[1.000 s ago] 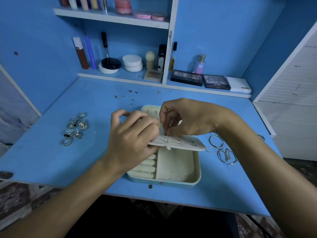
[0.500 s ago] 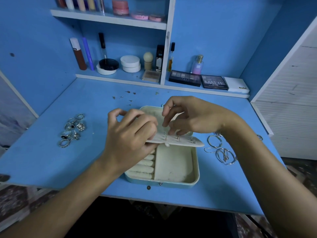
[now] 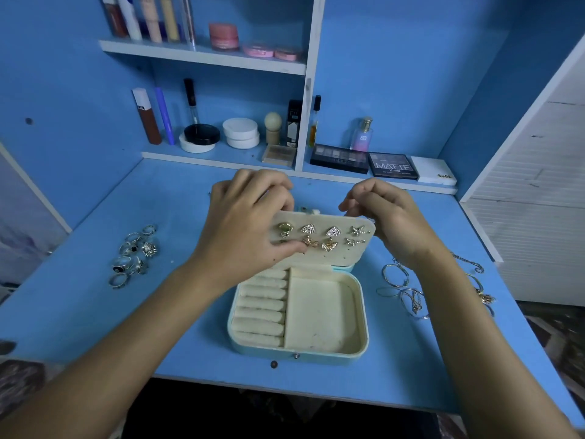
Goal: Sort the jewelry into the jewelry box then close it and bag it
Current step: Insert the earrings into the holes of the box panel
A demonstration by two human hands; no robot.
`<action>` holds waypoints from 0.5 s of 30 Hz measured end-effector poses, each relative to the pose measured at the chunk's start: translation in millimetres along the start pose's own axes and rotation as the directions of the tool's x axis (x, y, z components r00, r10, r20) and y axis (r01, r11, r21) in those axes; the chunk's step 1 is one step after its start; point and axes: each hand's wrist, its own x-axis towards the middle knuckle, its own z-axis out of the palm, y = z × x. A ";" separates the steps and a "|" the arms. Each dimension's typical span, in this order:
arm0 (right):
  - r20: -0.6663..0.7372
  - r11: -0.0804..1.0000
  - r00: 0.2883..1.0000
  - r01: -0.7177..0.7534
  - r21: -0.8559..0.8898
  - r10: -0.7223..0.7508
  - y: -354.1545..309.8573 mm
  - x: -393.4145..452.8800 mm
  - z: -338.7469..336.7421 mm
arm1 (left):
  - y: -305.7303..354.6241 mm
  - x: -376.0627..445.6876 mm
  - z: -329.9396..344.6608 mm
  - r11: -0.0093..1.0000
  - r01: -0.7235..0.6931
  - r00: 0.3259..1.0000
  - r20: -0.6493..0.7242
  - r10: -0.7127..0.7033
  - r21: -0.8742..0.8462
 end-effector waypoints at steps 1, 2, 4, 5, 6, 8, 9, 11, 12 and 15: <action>-0.020 1.000 1.000 -0.003 0.018 0.003 2.5 0.2 0.6 | -2.6 2.1 2.0 0.999 0.023 0.999 0.027 -0.022 -0.038; -0.040 0.999 0.999 -0.005 0.040 0.006 4.6 0.5 1.5 | -4.8 3.7 4.3 0.996 0.050 0.998 0.051 -0.047 -0.069; -0.086 0.997 0.996 -0.008 0.078 0.014 7.9 1.0 3.4 | -9.0 6.8 8.7 0.989 0.106 0.991 0.096 -0.095 -0.108; -0.107 0.996 0.994 -0.012 0.086 0.021 9.7 1.1 4.2 | -10.9 7.8 10.6 0.983 0.133 0.986 0.122 -0.117 -0.128; -0.121 0.996 0.992 -0.015 0.091 0.026 10.9 1.3 4.8 | -12.7 9.5 11.8 0.975 0.163 0.978 0.153 -0.140 -0.153; -0.134 0.995 0.991 -0.012 0.098 0.025 13.5 1.3 5.9 | -17.2 11.3 15.2 0.950 0.241 0.956 0.216 -0.197 -0.199; -0.140 0.995 0.990 -0.007 0.103 0.021 14.7 1.1 6.2 | -19.4 11.5 17.4 0.934 0.286 0.941 0.248 -0.231 -0.214; -0.158 0.995 0.987 -0.006 0.098 0.021 17.3 0.8 7.0 | -23.8 10.9 22.6 0.891 0.376 0.906 0.303 -0.296 -0.253; -0.172 0.996 0.985 -0.012 0.088 0.027 18.9 0.9 7.4 | -25.6 10.2 24.7 0.867 0.415 0.888 0.329 -0.321 -0.276; -0.219 0.999 0.975 -0.032 0.030 0.038 25.1 1.2 8.8 | -29.0 6.6 28.5 0.803 0.500 0.838 0.414 -0.356 -0.323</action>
